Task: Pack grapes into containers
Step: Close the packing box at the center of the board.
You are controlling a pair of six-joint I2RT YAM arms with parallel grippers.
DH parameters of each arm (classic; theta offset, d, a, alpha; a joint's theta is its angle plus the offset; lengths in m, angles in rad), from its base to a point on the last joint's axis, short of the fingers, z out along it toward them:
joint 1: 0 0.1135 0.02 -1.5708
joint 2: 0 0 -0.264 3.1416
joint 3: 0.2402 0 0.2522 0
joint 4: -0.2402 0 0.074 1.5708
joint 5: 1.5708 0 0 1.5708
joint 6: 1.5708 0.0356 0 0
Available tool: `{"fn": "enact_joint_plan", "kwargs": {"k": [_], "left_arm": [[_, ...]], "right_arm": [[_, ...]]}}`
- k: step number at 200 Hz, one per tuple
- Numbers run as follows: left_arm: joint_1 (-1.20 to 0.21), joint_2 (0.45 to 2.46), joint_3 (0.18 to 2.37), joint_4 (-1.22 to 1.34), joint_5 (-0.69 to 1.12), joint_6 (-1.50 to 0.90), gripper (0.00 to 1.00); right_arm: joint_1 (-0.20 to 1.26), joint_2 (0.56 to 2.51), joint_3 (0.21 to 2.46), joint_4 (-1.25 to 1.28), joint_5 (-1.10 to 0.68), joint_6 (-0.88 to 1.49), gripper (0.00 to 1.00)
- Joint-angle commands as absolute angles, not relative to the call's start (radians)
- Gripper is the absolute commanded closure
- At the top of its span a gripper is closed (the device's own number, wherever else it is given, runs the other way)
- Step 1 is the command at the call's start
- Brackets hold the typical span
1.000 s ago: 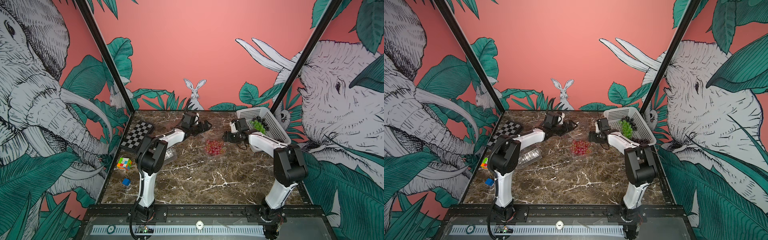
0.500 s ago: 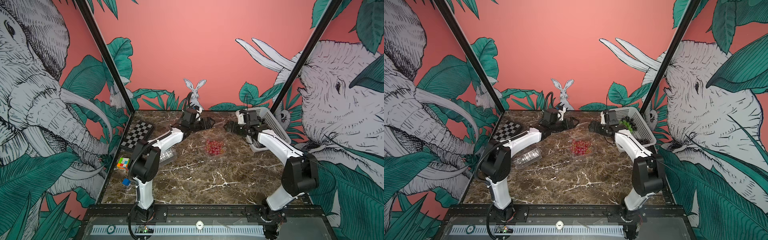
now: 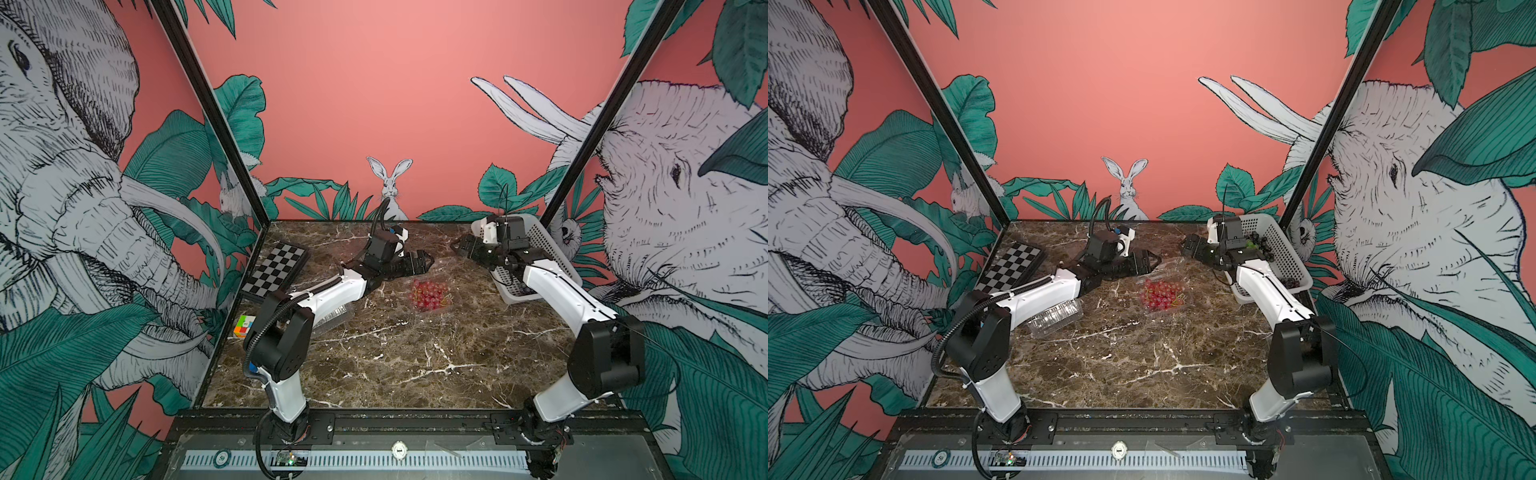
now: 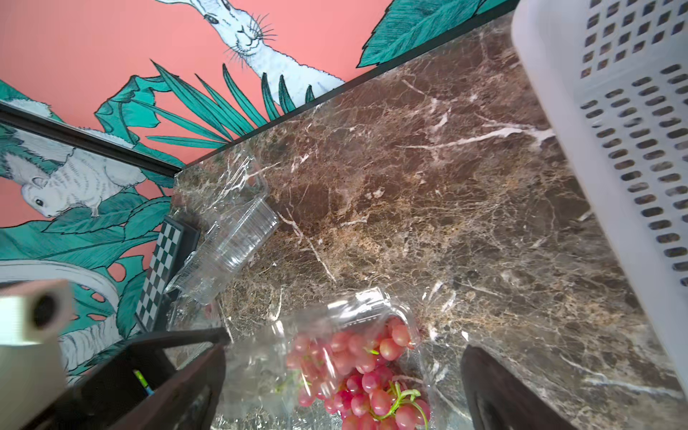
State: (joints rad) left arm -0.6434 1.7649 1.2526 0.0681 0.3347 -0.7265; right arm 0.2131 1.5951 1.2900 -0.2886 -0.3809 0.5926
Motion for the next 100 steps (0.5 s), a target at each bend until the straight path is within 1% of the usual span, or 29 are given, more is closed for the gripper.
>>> {"fn": "enact_joint_plan", "kwargs": {"k": [1, 100], "left_arm": [[-0.654, 1.698, 1.196, 0.130, 0.309, -0.779, 0.00], [-0.671, 1.642, 1.062, 0.150, 0.261, -0.828, 0.00]], "right_arm": [[0.214, 1.628, 1.242, -0.246, -0.411, 0.593, 0.02], [0.254, 1.646, 0.999, -0.123, -0.437, 0.598, 0.02]]}}
